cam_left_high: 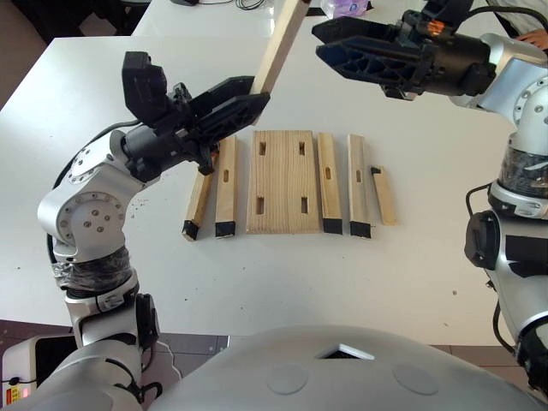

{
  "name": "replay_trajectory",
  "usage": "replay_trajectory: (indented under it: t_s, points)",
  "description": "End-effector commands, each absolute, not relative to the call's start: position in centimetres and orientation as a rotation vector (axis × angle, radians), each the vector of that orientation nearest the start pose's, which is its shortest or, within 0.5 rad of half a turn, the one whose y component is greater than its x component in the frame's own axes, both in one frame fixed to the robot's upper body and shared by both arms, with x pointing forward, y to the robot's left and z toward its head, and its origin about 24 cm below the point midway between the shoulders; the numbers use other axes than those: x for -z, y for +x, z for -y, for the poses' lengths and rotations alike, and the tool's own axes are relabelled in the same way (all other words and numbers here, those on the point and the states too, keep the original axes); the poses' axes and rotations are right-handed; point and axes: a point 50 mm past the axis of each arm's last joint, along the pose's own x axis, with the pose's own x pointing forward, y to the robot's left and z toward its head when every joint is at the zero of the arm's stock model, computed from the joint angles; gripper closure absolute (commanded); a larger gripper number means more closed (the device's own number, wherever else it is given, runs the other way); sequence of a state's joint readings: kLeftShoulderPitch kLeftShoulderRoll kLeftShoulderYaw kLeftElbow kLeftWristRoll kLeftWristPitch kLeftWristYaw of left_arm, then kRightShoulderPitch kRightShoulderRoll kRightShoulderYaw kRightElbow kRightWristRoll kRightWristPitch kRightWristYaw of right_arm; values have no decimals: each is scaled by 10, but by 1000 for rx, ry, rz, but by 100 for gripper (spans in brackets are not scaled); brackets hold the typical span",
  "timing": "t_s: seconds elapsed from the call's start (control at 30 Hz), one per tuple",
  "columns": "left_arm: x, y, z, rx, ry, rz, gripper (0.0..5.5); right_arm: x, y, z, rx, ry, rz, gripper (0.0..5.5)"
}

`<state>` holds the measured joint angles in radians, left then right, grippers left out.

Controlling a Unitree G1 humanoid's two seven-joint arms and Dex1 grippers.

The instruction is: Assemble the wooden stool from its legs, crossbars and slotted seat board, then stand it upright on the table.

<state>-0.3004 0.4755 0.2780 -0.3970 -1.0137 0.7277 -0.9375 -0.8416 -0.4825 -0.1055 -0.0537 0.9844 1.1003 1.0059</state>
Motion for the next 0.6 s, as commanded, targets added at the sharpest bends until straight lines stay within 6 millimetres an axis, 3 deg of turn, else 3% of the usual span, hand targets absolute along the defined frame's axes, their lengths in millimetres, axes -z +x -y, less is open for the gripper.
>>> replay_trajectory:
  t_s: [0.03,0.33,0.6]
  points:
    - [-199,234,-166,1374,-325,173,420,-252,279,121,-1638,308,-118,205]
    - [-187,235,-161,1421,-288,94,420,-257,277,114,-1671,314,-104,205]
    - [-186,234,-161,1414,-291,101,420,-252,274,116,-1681,313,-123,333]
